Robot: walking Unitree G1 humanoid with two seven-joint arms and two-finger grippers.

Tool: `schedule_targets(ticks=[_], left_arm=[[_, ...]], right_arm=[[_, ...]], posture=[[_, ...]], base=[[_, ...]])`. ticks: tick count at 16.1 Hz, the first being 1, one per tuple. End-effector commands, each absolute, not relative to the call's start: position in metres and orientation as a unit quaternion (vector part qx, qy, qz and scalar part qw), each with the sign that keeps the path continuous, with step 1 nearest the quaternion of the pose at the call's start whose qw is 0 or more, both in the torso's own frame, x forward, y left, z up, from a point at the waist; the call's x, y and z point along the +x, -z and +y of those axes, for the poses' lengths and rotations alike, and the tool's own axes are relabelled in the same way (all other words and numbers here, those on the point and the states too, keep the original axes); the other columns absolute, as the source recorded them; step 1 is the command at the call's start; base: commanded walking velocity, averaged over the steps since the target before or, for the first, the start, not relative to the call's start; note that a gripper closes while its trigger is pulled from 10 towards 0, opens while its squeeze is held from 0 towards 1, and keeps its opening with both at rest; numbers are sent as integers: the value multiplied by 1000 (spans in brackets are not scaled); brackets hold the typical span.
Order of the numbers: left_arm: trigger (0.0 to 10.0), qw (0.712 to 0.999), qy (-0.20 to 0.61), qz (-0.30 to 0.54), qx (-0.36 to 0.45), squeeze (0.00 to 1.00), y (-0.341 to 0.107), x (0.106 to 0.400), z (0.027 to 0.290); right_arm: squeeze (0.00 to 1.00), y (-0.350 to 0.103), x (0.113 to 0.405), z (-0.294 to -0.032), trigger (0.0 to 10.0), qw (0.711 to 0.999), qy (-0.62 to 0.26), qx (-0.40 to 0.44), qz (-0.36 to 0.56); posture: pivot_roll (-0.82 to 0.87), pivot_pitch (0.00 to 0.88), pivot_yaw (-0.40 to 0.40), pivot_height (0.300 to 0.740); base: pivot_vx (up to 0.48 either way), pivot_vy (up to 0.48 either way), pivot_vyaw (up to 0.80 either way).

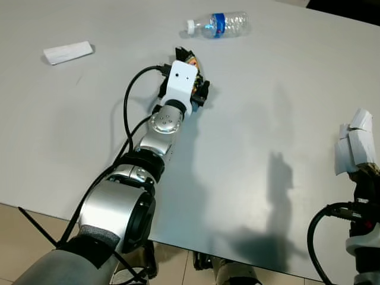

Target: Picking trash to rubbish bin

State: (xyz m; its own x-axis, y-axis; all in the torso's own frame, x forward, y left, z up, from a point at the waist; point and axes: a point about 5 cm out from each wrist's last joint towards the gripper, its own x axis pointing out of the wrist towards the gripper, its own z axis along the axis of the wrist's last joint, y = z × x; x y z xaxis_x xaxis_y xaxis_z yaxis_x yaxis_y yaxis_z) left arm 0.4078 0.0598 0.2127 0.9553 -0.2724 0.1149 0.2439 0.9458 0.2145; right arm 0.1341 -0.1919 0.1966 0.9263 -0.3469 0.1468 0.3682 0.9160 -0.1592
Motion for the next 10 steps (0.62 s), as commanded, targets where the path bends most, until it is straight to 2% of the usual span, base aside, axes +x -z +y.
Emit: schedule_targets(ticks=[1, 2, 3, 8, 10], left_arm=[[8314, 984, 129, -25, 117, 0, -188, 404, 60], [6118, 985, 127, -25, 118, 0, -188, 404, 60], [10000, 985, 111, -24, 129, 0, -187, 404, 63], [10000, 987, 79, -30, 134, 0, -190, 407, 73], [10000, 988, 49, -32, 143, 0, -193, 409, 85]], right_arm=[[0, -201, 128, -193, 10000, 975, 187, -104, -66], [0, -201, 128, -193, 10000, 975, 188, -104, -66], [0, -200, 126, -192, 10000, 974, 188, -104, -66], [0, -198, 122, -192, 10000, 974, 189, -105, -62], [0, -198, 121, -192, 10000, 975, 187, -105, -61]], posture=[[-346, 409, -104, 740], [-346, 409, -104, 740], [-356, 411, -107, 740], [-368, 419, -117, 740], [-366, 420, -123, 740]], base=[[0, 0, 0], [0, 0, 0], [0, 0, 0], [0, 0, 0], [0, 0, 0]])
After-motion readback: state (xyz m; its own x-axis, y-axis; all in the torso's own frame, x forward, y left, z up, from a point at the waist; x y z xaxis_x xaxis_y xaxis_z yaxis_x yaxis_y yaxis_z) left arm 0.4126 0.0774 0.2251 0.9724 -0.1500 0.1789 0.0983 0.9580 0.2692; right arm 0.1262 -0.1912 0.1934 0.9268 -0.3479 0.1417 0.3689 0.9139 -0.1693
